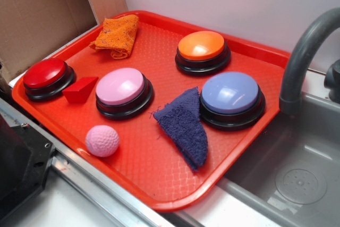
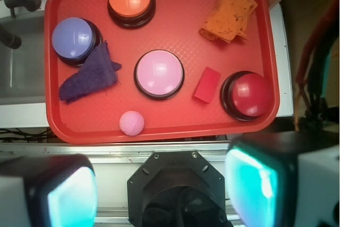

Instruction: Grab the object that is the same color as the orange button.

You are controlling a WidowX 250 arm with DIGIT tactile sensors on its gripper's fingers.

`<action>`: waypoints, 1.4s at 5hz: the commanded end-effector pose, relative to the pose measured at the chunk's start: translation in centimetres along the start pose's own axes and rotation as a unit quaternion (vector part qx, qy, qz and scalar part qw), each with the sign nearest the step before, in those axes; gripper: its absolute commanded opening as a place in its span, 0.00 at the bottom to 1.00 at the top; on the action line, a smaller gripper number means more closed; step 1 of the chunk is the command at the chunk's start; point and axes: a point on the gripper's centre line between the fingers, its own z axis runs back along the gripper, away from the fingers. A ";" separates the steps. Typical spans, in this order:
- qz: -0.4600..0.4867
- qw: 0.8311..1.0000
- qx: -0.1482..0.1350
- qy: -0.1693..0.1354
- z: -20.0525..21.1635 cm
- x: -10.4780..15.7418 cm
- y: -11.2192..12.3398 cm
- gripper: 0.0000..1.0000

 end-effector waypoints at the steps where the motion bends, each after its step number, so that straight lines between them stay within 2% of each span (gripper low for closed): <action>1: 0.000 1.000 0.000 0.000 0.0 0.0 0.0 1.00; 3: 0.079 0.996 -0.009 -0.036 2.0 4.0 4.7 1.00; 4: 0.122 0.992 -0.005 -0.040 1.7 6.4 7.6 1.00; 5: 0.119 0.992 -0.022 -0.022 -1.5 9.2 10.6 1.00; 6: 0.127 0.991 -0.032 -0.005 -5.0 10.5 13.3 1.00; 7: 0.125 0.992 -0.025 0.012 -7.5 11.3 13.8 1.00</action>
